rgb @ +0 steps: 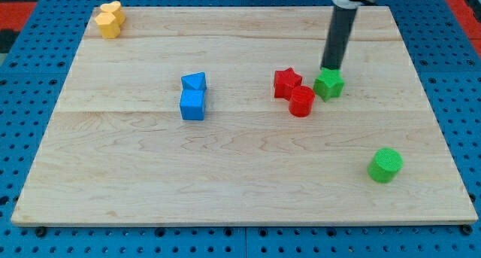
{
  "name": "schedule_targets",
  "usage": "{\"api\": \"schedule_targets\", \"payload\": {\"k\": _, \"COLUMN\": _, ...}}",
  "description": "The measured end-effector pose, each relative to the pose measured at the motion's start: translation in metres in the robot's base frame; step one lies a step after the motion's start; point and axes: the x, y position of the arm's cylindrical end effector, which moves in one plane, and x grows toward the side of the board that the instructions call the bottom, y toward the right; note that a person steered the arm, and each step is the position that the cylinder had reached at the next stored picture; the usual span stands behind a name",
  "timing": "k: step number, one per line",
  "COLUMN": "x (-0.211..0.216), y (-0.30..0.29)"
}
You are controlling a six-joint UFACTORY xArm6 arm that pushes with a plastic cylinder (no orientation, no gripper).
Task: Move the green star diagonally top left to the green circle
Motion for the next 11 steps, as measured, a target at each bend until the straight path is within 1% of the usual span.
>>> {"api": "schedule_targets", "payload": {"k": 1, "x": 0.029, "y": 0.027}}
{"api": "schedule_targets", "payload": {"k": 2, "x": 0.033, "y": 0.036}}
{"api": "schedule_targets", "payload": {"k": 3, "x": -0.001, "y": 0.022}}
{"api": "schedule_targets", "payload": {"k": 4, "x": -0.021, "y": -0.004}}
{"api": "schedule_targets", "payload": {"k": 5, "x": 0.003, "y": -0.017}}
{"api": "schedule_targets", "payload": {"k": 6, "x": 0.037, "y": -0.013}}
{"api": "schedule_targets", "payload": {"k": 7, "x": 0.061, "y": 0.001}}
{"api": "schedule_targets", "payload": {"k": 9, "x": 0.07, "y": 0.009}}
{"api": "schedule_targets", "payload": {"k": 11, "x": 0.113, "y": 0.041}}
